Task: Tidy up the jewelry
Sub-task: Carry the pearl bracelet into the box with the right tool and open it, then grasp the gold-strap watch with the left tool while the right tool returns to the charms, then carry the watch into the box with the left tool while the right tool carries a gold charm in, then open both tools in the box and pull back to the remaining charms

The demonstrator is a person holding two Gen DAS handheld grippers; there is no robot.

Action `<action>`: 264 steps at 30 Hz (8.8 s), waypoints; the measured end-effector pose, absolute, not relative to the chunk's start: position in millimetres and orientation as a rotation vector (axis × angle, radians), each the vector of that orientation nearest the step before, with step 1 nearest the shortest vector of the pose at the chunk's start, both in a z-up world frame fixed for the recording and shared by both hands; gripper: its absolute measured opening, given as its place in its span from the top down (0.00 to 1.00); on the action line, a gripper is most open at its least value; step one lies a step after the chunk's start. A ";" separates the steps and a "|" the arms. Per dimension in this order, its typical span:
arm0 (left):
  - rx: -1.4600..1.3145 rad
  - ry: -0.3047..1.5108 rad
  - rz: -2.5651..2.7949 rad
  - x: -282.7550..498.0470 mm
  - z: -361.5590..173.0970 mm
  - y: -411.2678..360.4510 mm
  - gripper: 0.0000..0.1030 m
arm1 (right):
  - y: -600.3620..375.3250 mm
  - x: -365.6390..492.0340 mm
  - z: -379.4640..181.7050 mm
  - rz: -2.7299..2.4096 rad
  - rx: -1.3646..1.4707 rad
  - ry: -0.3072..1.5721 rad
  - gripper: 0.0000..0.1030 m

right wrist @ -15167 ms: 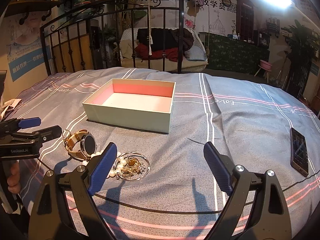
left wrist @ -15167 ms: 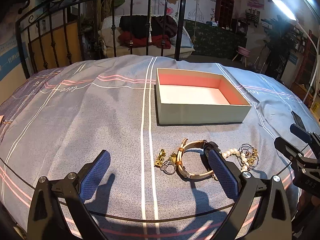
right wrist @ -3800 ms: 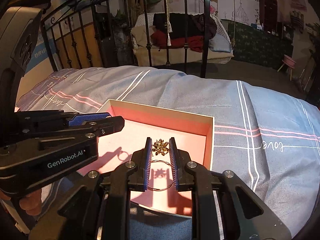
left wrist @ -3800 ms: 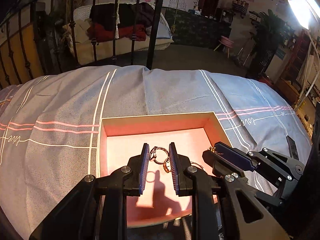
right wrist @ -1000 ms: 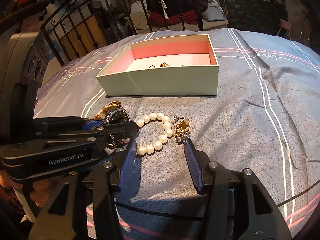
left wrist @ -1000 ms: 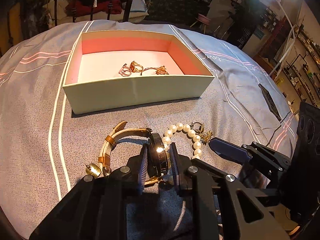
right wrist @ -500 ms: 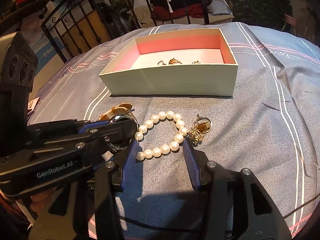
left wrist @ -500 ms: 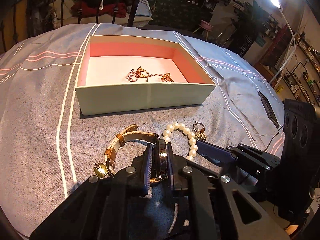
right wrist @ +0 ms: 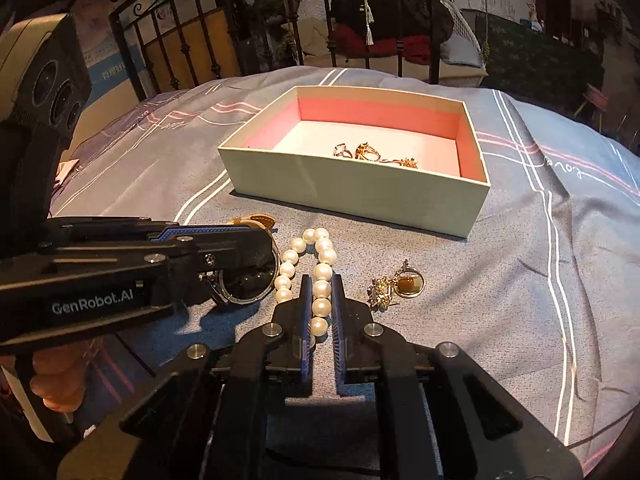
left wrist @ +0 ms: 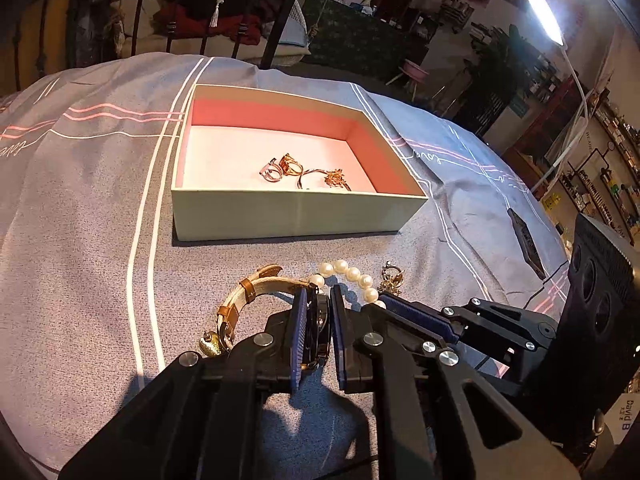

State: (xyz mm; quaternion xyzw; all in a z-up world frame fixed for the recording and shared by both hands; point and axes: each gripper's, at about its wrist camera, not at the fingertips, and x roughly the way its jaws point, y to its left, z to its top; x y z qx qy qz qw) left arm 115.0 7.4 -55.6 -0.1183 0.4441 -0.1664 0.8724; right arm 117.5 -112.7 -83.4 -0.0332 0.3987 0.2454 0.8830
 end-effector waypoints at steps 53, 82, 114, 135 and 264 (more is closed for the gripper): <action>-0.176 0.909 -0.229 236.6 -25.1 -6.1 0.93 | -106.4 237.4 -47.0 0.436 -0.085 0.715 0.90; -0.154 0.882 -0.141 225.5 -11.4 4.6 0.09 | -108.8 209.3 -45.3 0.356 -0.178 0.673 0.11; -0.025 0.983 -0.243 121.6 -76.9 -3.4 0.43 | -148.3 105.8 -95.4 0.391 -0.070 0.852 0.09; -0.076 0.909 -0.264 112.9 -53.8 -4.3 0.49 | -136.5 106.8 -93.1 0.425 -0.117 0.843 0.83; 0.012 0.863 -0.266 109.3 -63.0 -12.9 0.27 | -117.2 140.4 -98.5 0.537 -0.226 0.893 0.75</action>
